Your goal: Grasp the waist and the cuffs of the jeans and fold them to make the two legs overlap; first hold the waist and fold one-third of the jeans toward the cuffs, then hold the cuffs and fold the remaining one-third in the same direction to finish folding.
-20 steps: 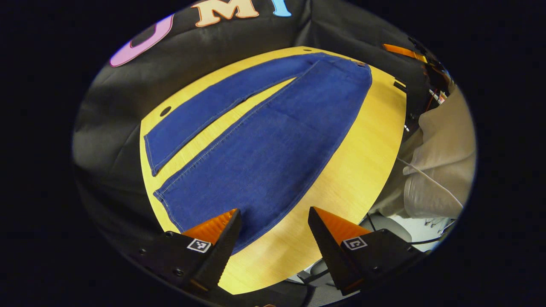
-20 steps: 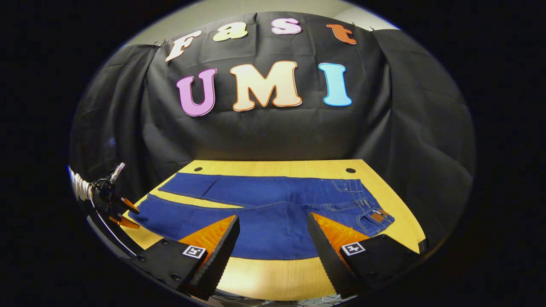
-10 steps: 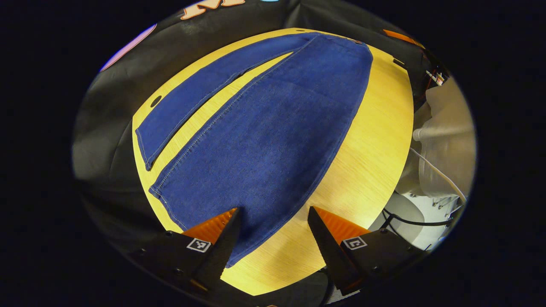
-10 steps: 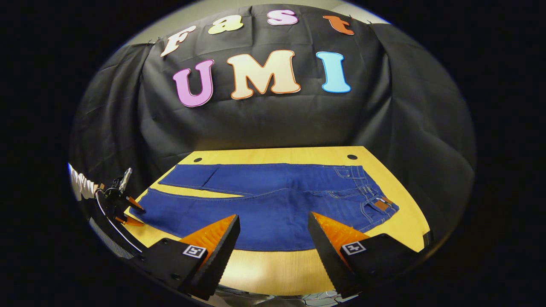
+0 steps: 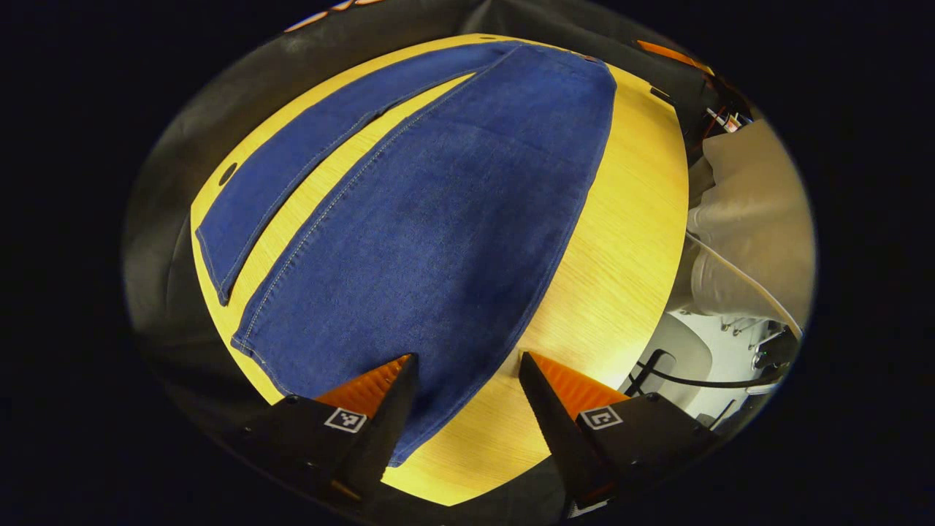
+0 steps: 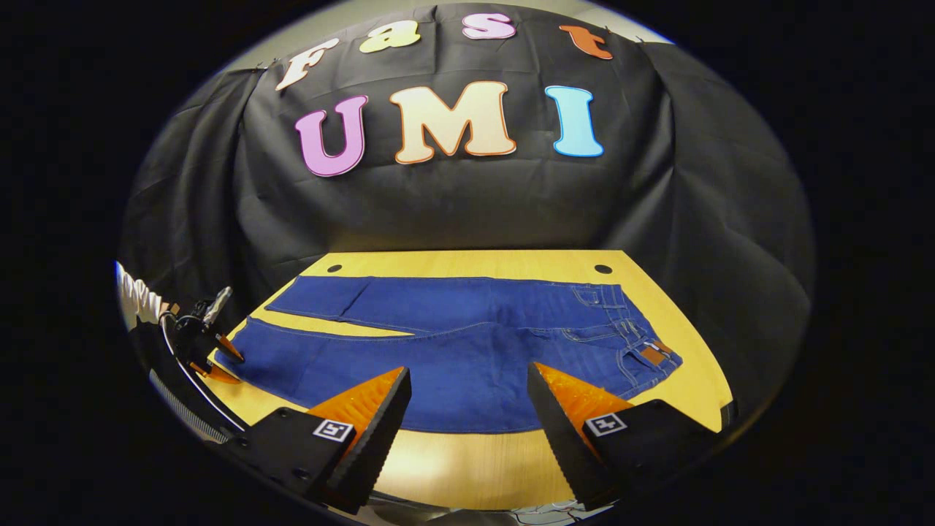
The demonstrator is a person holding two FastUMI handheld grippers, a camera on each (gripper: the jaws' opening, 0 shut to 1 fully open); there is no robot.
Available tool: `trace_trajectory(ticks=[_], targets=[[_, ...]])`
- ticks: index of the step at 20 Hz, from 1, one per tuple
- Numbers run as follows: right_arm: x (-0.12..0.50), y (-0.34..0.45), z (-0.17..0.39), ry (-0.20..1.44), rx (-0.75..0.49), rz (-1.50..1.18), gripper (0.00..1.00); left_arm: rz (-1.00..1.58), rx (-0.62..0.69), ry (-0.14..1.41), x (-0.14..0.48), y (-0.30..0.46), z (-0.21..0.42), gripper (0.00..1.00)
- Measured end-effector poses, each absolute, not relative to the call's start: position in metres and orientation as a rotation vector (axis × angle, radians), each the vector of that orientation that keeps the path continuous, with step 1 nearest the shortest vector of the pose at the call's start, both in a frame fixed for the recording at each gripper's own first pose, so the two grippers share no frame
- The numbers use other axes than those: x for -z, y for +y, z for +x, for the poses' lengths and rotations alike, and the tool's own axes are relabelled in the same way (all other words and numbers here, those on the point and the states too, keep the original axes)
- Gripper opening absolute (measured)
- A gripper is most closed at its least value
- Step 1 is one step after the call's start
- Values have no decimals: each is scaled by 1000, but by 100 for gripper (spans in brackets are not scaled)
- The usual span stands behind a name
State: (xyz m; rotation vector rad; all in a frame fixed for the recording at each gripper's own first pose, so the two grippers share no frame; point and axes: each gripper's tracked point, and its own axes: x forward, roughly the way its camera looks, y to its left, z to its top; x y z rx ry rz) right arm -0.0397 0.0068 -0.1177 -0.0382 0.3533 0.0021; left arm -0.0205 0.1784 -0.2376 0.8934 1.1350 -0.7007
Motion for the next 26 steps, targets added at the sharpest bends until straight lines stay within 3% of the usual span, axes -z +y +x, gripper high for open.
trace_trajectory(ticks=[3,6,12,15,26], targets=[[120,8,-37,358,-8,-35,97,912,700,1159,236,178,-21,93],[119,8,-32,364,-7,-16,99,928,681,1185,237,182,-18,79],[116,7,-34,356,-2,-12,96,975,677,1164,234,184,-3,39],[117,6,-31,358,-20,0,99,1017,672,1147,234,186,1,0],[183,-67,-13,638,-206,-238,97,986,575,1182,232,186,2,0]])
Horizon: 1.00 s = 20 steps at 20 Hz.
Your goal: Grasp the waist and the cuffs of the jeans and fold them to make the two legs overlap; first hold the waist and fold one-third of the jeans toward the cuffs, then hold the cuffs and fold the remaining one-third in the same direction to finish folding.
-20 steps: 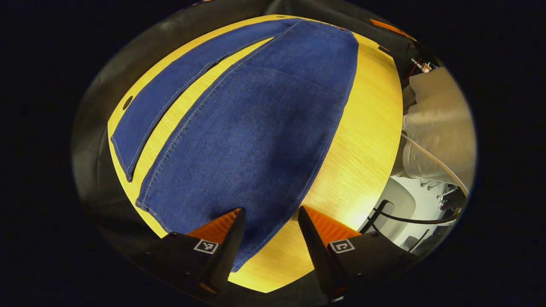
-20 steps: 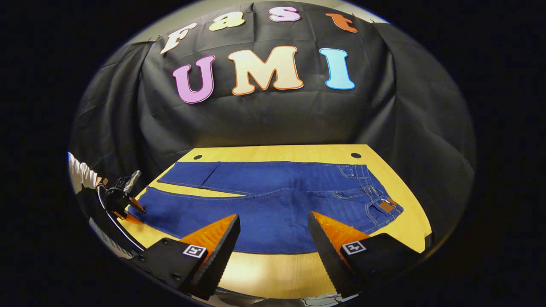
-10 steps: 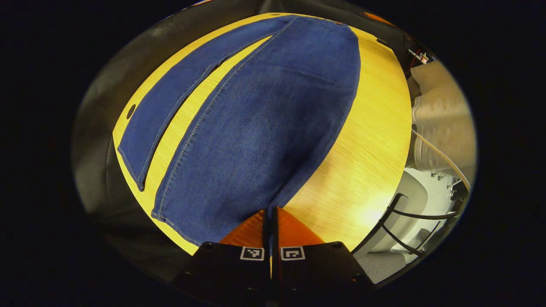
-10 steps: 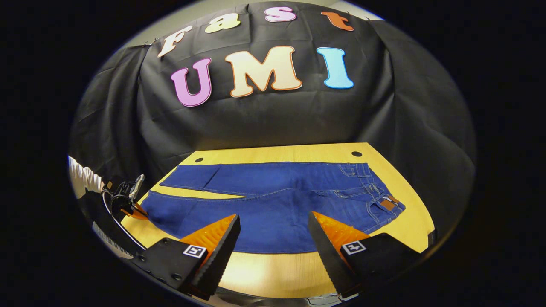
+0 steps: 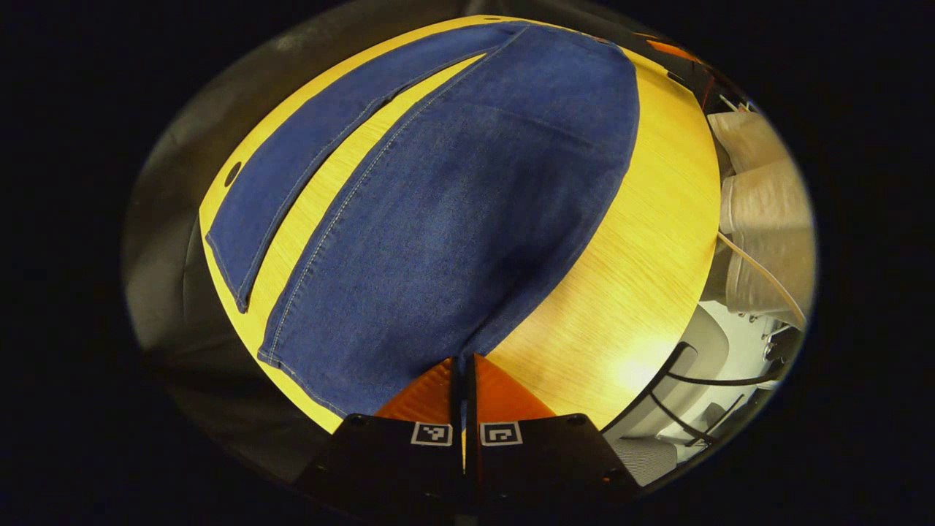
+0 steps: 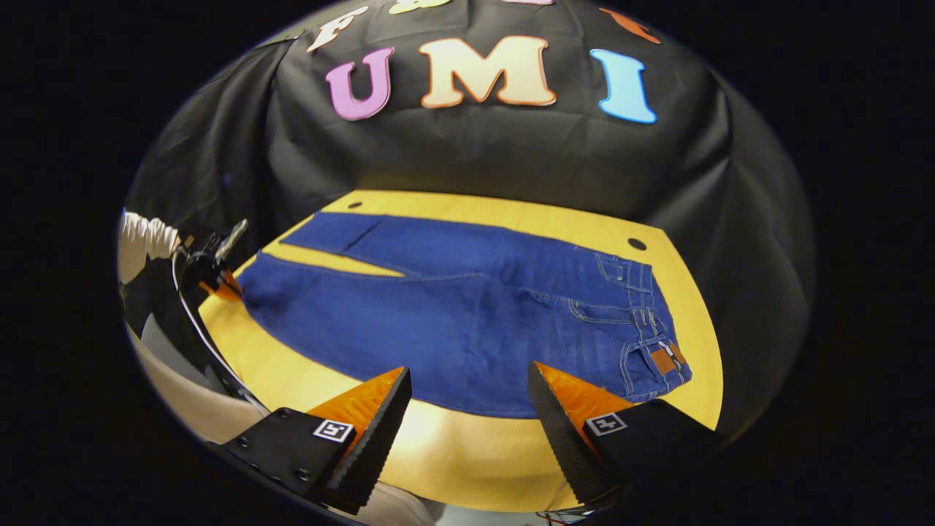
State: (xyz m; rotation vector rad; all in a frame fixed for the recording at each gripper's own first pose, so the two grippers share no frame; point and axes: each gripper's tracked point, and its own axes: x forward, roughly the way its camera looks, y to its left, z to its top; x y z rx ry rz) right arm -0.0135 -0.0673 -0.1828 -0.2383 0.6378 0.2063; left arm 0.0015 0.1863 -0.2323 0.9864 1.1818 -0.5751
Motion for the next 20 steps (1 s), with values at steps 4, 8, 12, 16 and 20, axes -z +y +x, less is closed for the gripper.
trace_trajectory(ticks=[4,8,12,16,20], targets=[[216,-113,-10,800,-307,-478,99,976,527,1197,233,186,1,1],[247,-146,-6,925,-403,-611,99,967,516,1233,233,185,1,0],[262,-152,-1,995,-450,-611,100,967,497,1241,233,186,1,0],[273,-154,1,1050,-483,-609,100,973,486,1237,233,185,2,0],[282,-156,2,1102,-505,-591,100,978,498,1269,233,186,1,0]])
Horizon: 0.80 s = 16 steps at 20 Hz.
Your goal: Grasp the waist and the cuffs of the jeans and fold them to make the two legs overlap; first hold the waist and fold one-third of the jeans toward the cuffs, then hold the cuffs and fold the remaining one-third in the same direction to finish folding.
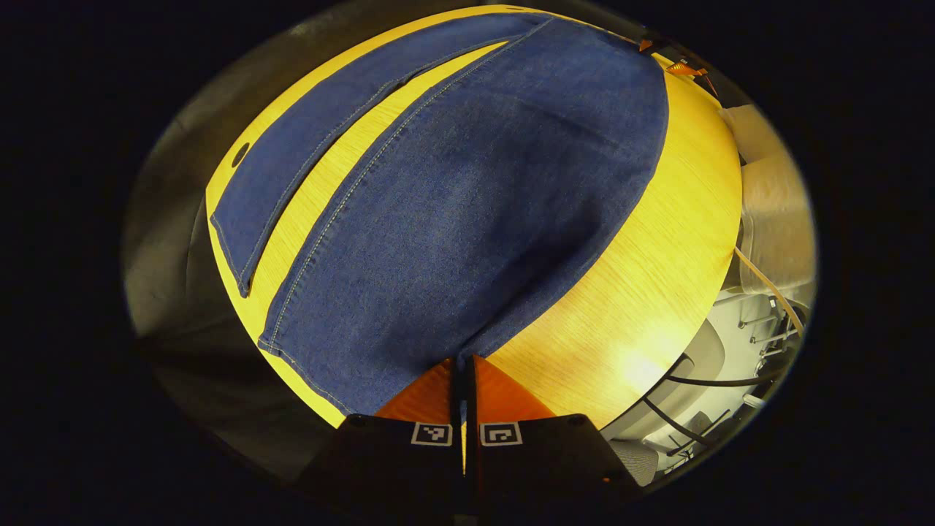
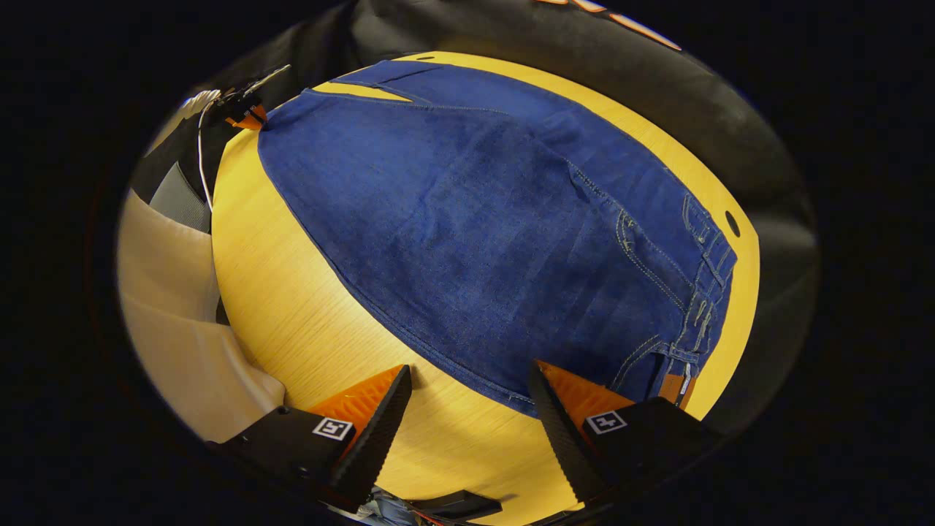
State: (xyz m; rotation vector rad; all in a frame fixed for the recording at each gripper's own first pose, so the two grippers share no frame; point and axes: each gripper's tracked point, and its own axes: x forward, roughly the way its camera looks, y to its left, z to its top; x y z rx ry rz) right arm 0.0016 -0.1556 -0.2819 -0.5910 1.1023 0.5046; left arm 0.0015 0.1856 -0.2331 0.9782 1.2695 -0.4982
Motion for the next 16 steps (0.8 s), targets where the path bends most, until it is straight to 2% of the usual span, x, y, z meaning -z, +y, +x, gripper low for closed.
trace_trajectory(ticks=[5,6,8,10,13,16], targets=[[282,-157,2,1136,-481,-593,100,979,511,1267,233,185,2,0],[283,-157,3,1137,-479,-592,96,978,507,1264,234,185,3,0],[283,-157,3,1143,-473,-590,100,981,499,1258,234,186,3,0],[279,-156,7,1141,-456,-580,87,982,491,1256,234,185,3,0],[275,-152,23,1102,-483,-598,52,971,481,1256,235,185,5,0],[273,-153,30,1048,-447,-585,17,968,473,1260,234,187,5,0]])
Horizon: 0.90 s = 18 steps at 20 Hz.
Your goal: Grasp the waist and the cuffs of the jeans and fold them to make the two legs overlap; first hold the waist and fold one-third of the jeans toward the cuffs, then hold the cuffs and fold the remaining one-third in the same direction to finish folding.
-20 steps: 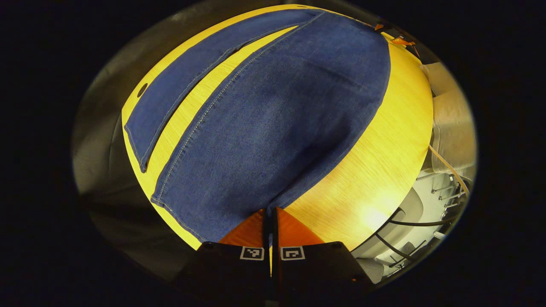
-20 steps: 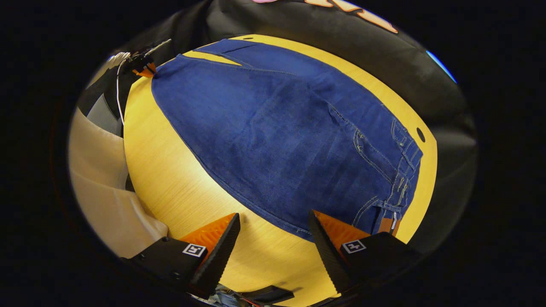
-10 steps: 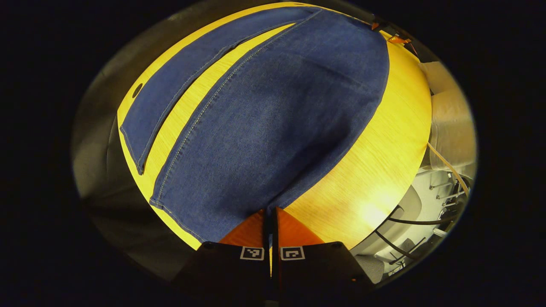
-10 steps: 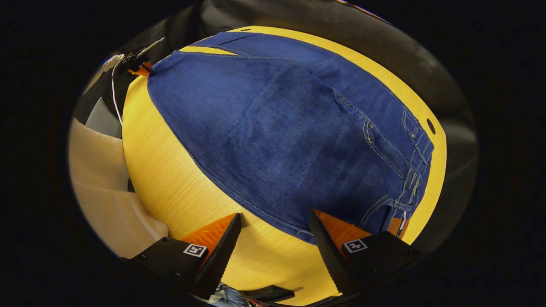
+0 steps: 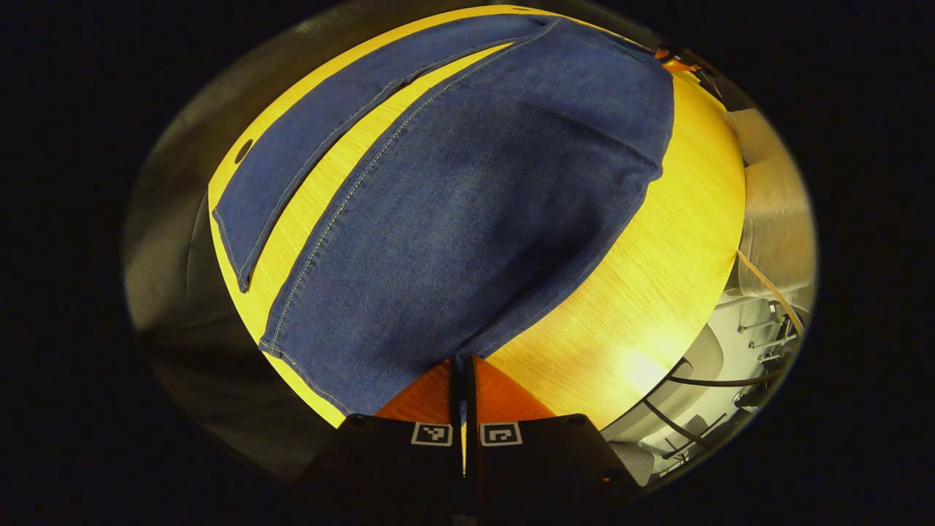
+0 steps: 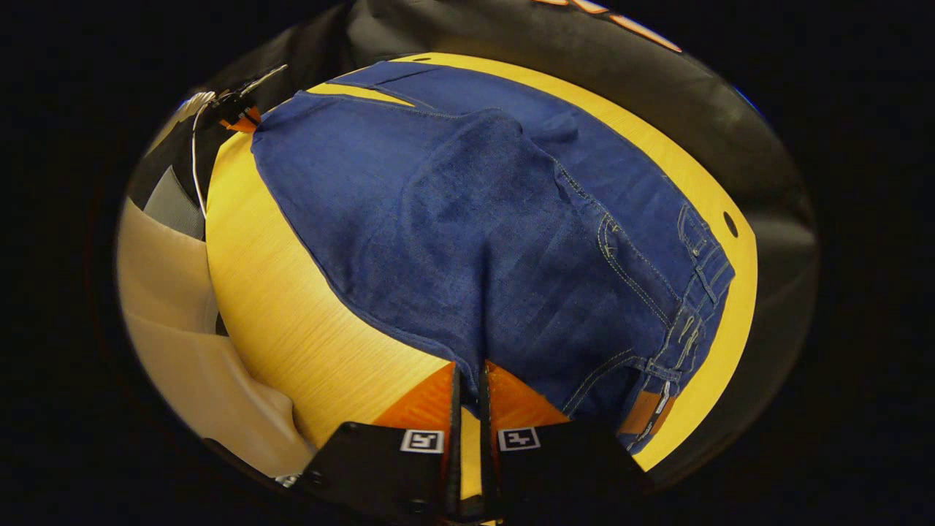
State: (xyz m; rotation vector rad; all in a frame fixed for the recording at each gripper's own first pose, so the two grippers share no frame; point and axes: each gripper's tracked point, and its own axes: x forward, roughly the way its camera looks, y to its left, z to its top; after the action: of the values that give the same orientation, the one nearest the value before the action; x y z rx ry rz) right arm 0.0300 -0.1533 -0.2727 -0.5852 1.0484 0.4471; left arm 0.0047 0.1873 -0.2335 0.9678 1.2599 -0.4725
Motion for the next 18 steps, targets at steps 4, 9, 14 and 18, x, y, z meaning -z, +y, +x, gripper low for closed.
trace_trajectory(ticks=[4,9,14,18], targets=[[272,-152,25,1067,-369,-466,12,955,447,1244,232,185,5,0],[270,-154,27,958,-293,-496,6,943,367,1144,233,184,9,0],[259,-152,29,896,-146,-379,3,755,135,951,226,181,16,0],[220,-147,37,799,-40,-250,3,578,17,813,194,165,32,0]])
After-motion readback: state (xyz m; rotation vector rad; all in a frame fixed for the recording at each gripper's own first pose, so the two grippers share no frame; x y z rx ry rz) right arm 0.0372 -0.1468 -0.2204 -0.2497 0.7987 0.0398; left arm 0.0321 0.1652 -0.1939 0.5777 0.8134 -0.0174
